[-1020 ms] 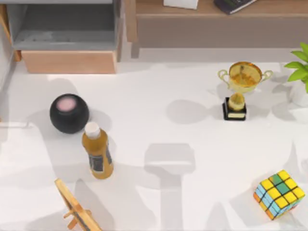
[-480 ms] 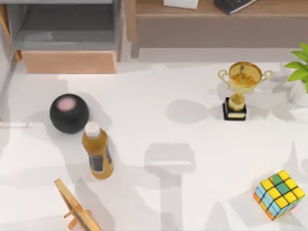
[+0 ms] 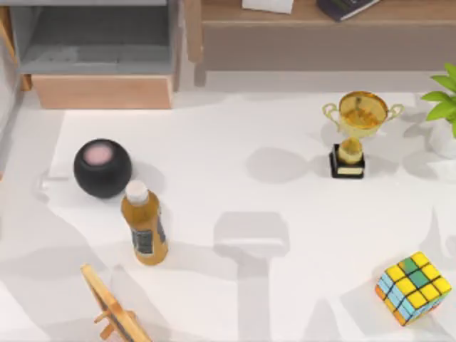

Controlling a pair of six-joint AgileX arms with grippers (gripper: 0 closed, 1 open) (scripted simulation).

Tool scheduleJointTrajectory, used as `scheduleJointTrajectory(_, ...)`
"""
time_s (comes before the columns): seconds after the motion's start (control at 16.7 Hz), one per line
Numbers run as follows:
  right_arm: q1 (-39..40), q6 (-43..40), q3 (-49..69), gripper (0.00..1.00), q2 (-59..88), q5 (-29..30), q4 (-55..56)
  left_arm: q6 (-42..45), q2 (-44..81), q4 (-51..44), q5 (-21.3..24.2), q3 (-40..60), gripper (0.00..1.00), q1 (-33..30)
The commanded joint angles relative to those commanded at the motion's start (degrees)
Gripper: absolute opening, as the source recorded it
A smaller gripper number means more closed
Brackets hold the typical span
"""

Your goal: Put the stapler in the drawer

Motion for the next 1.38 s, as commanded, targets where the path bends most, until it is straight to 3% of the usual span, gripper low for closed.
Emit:
scheduleJointTrajectory(0.36,0.00,0.00,0.00,1.00,0.00,0.00,0.00,18.14,-8.05,39.09,7.65,-25.88,1.00,11.31)
scheduleJointTrajectory(0.66,0.00,0.00,0.00,1.00,0.00,0.00,0.00,30.46,-9.82,71.31,14.73,-47.87,1.00,16.22)
scheduleJointTrajectory(1.02,0.00,0.00,0.00,1.00,0.00,0.00,0.00,38.36,-8.04,102.80,23.56,-69.09,1.00,14.19)
scheduleJointTrajectory(1.38,0.00,0.00,0.00,1.00,0.00,0.00,0.00,39.73,-5.62,119.47,29.62,-79.47,1.00,8.25)
